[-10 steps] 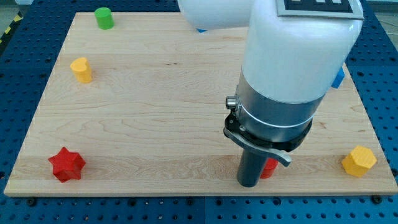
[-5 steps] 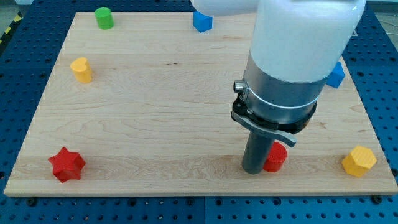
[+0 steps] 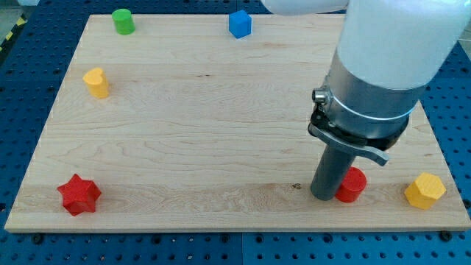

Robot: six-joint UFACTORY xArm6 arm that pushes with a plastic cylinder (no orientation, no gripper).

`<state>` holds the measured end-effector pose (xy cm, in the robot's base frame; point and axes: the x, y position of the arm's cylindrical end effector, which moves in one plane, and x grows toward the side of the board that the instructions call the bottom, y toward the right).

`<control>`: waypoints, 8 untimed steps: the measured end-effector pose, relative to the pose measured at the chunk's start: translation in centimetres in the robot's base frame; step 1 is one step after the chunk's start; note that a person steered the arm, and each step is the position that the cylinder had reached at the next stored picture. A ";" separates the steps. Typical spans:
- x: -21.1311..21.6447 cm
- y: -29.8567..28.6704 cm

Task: Move the red circle to the bottom right corner

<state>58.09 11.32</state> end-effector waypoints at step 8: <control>-1.5 4.0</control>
<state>56.57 15.37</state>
